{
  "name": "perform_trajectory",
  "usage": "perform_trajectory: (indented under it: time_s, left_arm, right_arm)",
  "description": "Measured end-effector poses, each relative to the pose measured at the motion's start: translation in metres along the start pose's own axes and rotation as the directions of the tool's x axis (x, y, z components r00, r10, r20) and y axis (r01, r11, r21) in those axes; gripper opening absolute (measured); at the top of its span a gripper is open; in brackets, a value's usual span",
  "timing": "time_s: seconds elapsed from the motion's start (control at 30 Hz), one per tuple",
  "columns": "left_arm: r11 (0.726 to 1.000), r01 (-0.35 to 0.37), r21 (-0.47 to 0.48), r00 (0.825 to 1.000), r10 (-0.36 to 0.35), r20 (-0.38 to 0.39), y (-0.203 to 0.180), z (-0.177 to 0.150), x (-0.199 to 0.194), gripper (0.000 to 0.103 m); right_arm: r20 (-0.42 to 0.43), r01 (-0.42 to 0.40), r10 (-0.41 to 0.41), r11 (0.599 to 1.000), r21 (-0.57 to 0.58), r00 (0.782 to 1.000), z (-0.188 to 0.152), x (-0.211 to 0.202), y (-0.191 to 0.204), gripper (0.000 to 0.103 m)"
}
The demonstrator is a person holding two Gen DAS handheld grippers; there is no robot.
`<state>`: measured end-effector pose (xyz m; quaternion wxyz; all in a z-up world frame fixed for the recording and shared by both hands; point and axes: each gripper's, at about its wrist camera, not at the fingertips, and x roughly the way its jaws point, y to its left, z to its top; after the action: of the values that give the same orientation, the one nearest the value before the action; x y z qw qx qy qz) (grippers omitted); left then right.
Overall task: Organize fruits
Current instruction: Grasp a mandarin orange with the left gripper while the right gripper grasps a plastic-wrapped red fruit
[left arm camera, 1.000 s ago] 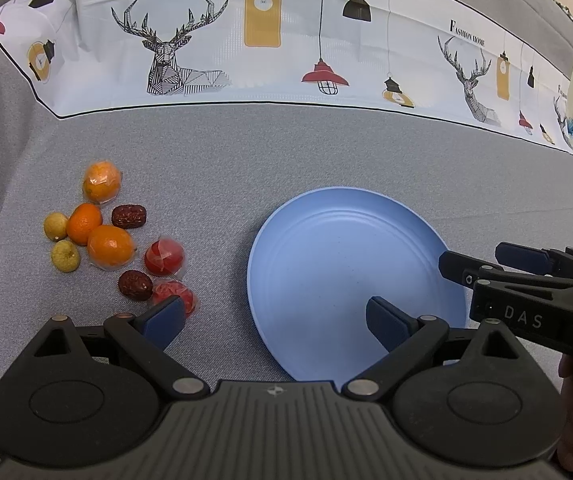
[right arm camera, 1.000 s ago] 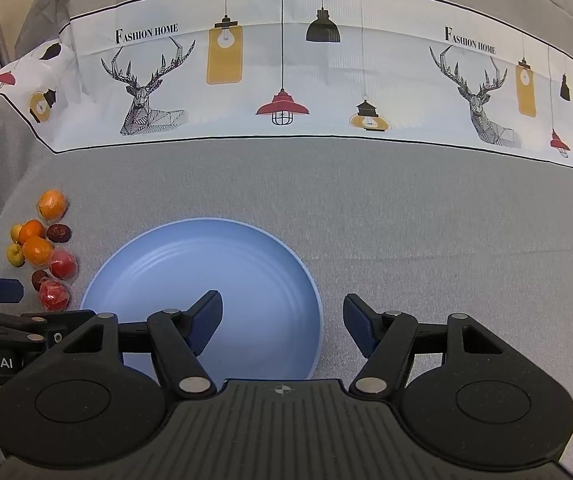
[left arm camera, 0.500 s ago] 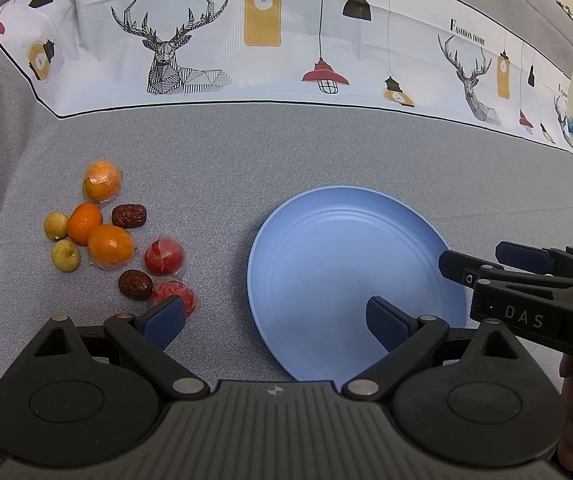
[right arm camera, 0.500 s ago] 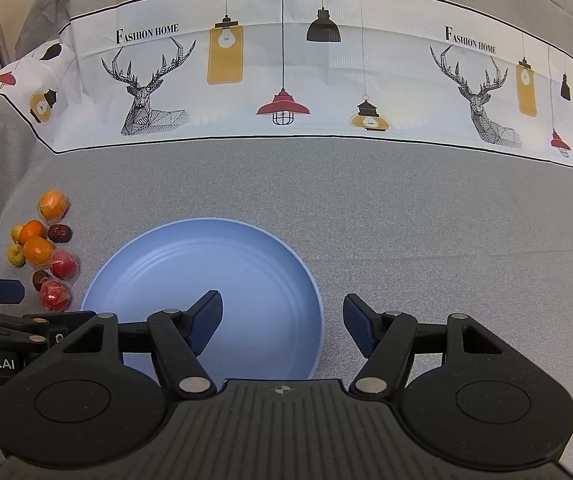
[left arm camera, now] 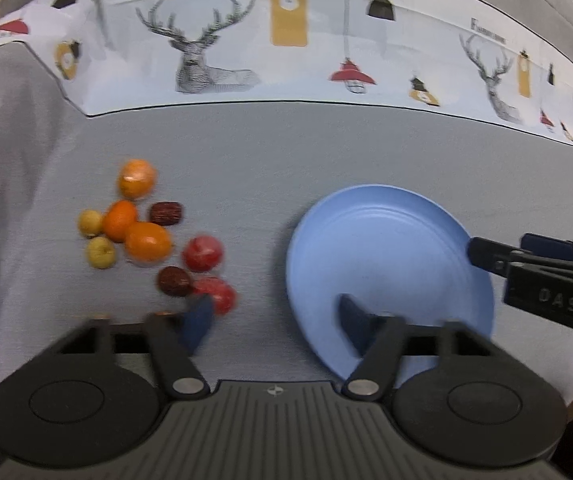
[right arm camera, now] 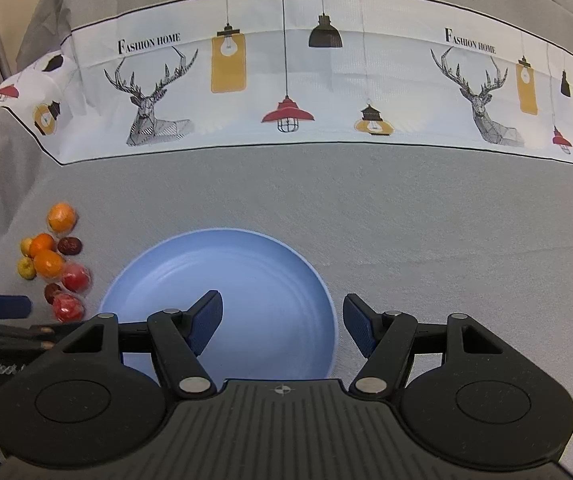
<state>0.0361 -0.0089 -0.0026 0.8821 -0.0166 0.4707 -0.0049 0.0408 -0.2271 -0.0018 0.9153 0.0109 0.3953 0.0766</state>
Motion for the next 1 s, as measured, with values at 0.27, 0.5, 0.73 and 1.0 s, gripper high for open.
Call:
perform_trajectory:
  time_s: [0.27, 0.5, 0.73, 1.0]
  left_arm:
    - [0.994, 0.077, -0.072, 0.997, -0.076, 0.007, 0.041, 0.013, -0.028, 0.028]
    - [0.981, -0.012, -0.194, 1.000, 0.010, -0.011, 0.115, 0.017, -0.042, 0.036]
    - [0.944, -0.099, -0.316, 0.976, 0.030, -0.217, 0.135, 0.006, -0.011, 0.064]
    - [0.930, -0.173, -0.324, 0.941, 0.060, -0.332, 0.129, -0.018, 0.011, 0.066]
  right_arm:
    - [0.032, -0.061, 0.060, 0.998, 0.018, 0.998, 0.007, -0.006, 0.017, 0.050]
    - [0.063, -0.166, 0.165, 0.986, -0.003, 0.984, 0.015, -0.007, 0.041, 0.046]
    - [-0.004, -0.296, 0.297, 0.952, -0.080, 0.955, 0.015, 0.001, 0.078, 0.047]
    - [-0.068, -0.367, 0.360, 0.914, -0.176, 0.930, 0.004, 0.023, 0.117, 0.047]
